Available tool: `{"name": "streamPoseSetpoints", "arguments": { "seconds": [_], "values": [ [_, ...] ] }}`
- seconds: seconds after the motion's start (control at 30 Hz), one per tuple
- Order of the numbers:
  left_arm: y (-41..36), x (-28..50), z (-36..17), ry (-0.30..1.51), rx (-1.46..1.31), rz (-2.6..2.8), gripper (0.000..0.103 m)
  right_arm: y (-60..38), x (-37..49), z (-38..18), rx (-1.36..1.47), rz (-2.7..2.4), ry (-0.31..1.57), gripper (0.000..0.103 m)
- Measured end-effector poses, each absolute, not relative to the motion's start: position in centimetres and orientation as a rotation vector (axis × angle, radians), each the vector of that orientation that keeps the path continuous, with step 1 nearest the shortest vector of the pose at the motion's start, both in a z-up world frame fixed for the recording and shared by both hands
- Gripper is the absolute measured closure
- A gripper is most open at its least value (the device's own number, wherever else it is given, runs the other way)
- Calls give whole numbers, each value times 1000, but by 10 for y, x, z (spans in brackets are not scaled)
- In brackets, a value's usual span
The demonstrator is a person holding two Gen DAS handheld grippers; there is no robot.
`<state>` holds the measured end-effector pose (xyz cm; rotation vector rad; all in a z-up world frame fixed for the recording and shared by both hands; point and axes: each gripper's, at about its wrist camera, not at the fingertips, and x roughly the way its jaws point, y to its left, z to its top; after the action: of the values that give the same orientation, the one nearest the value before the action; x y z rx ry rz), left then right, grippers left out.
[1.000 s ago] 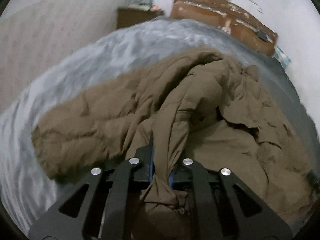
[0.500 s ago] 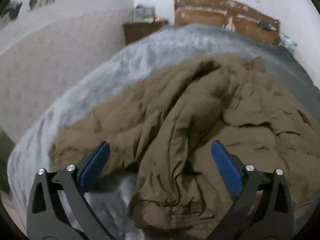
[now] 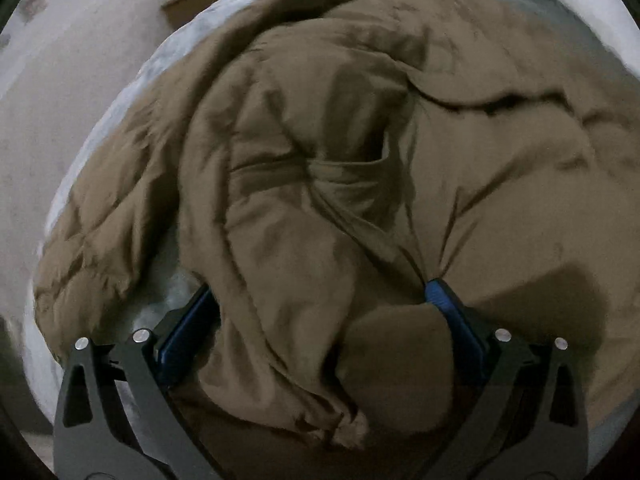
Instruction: Fold large clothes
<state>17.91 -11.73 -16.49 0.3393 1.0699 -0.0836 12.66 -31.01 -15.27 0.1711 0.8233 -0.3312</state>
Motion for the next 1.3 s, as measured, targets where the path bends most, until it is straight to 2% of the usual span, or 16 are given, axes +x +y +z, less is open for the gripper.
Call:
{"name": "streamPoseSetpoints", "arguments": {
  "seconds": [0.1, 0.23, 0.33, 0.5, 0.57, 0.63, 0.67, 0.7, 0.73, 0.8, 0.83, 0.9, 1.03, 1.23, 1.27, 1.3],
  "values": [
    [-143, 184, -169, 1079, 363, -99, 4, -301, 121, -146, 92, -402, 833, 92],
    [-146, 174, -155, 1073, 328, -157, 46, -298, 107, -134, 84, -455, 815, 92],
    [-133, 174, -137, 1067, 239, -162, 70, -283, 104, -121, 48, -443, 784, 92],
    [-106, 163, -96, 1010, 119, -146, 82, -262, 89, -95, 133, -343, 750, 92],
    [-92, 168, -86, 1011, 105, -134, 81, -250, 87, -93, 125, -301, 762, 91],
    [-80, 186, -93, 1069, 142, -113, 77, -233, 95, -101, 111, -221, 834, 76],
    [-84, 191, -104, 1112, 185, -110, 68, -224, 101, -107, 104, -169, 873, 66],
    [-92, 190, -115, 1138, 213, -114, 56, -220, 103, -108, 111, -145, 876, 40],
    [-96, 190, -121, 1144, 239, -120, 53, -219, 102, -107, 135, -120, 866, 24],
    [-98, 191, -117, 1114, 258, -140, 38, -227, 95, -99, 242, -98, 806, 19],
    [-97, 188, -111, 1088, 265, -134, 23, -233, 94, -94, 298, -103, 783, 16],
    [-91, 185, -105, 1043, 252, -128, 11, -248, 91, -92, 360, -141, 766, 16],
    [-91, 202, -83, 963, 178, -94, 3, -281, 105, -106, 343, -276, 813, 16],
    [-96, 223, -102, 1035, 210, -72, 3, -318, 150, -156, 530, -164, 904, 20],
    [-103, 224, -113, 1062, 225, -81, 3, -316, 156, -161, 544, -131, 918, 33],
    [-109, 229, -126, 1094, 231, -96, 3, -312, 162, -166, 529, -94, 932, 81]
  ]
}}
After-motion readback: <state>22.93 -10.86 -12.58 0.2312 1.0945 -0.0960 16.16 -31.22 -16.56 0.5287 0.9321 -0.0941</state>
